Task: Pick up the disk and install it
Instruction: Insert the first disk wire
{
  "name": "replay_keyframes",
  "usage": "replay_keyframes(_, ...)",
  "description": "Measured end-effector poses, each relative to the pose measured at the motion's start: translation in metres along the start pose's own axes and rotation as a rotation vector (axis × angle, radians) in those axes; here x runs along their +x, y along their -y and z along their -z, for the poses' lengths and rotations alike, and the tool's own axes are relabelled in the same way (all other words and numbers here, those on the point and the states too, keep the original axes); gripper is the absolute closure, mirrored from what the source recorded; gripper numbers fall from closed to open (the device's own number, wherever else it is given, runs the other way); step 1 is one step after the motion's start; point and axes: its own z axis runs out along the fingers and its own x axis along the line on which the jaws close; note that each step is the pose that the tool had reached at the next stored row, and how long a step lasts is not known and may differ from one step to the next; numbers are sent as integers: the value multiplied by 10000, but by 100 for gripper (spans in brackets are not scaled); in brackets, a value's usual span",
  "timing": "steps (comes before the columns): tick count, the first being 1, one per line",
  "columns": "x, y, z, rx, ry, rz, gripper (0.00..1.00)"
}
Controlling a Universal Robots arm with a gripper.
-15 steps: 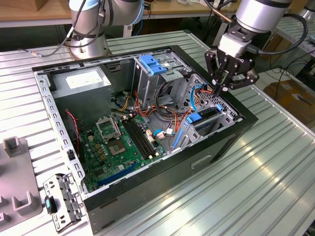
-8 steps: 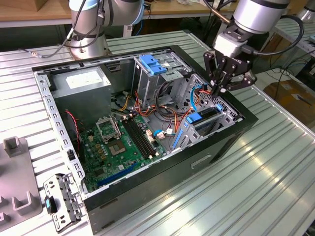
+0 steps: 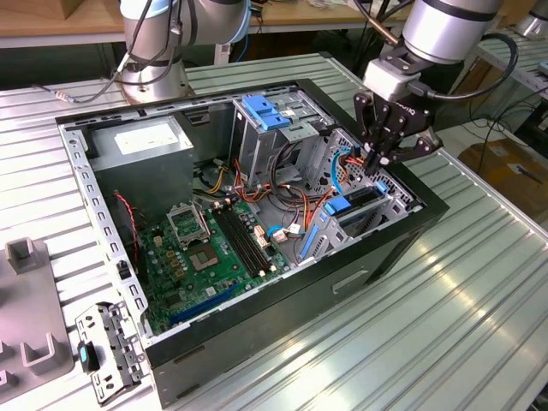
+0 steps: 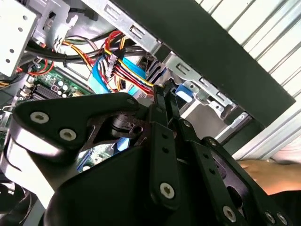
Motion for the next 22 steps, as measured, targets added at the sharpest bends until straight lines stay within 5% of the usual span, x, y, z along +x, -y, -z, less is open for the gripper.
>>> replay_keyframes(2, -2, -16, -3, 0, 0, -14, 83)
replay_keyframes(6, 0, -18, -19, -16, -37, -631, 83)
replay_keyframes(12, 39, -62, -23, -17, -41, -657, 83)
replay_keyframes(16, 140, -79, -38, -17, -40, -668, 83)
replay_keyframes(19, 133, -162, -65, -18, -42, -716, 83)
replay_keyframes(22, 130, -168, -103, -23, -53, -868, 83)
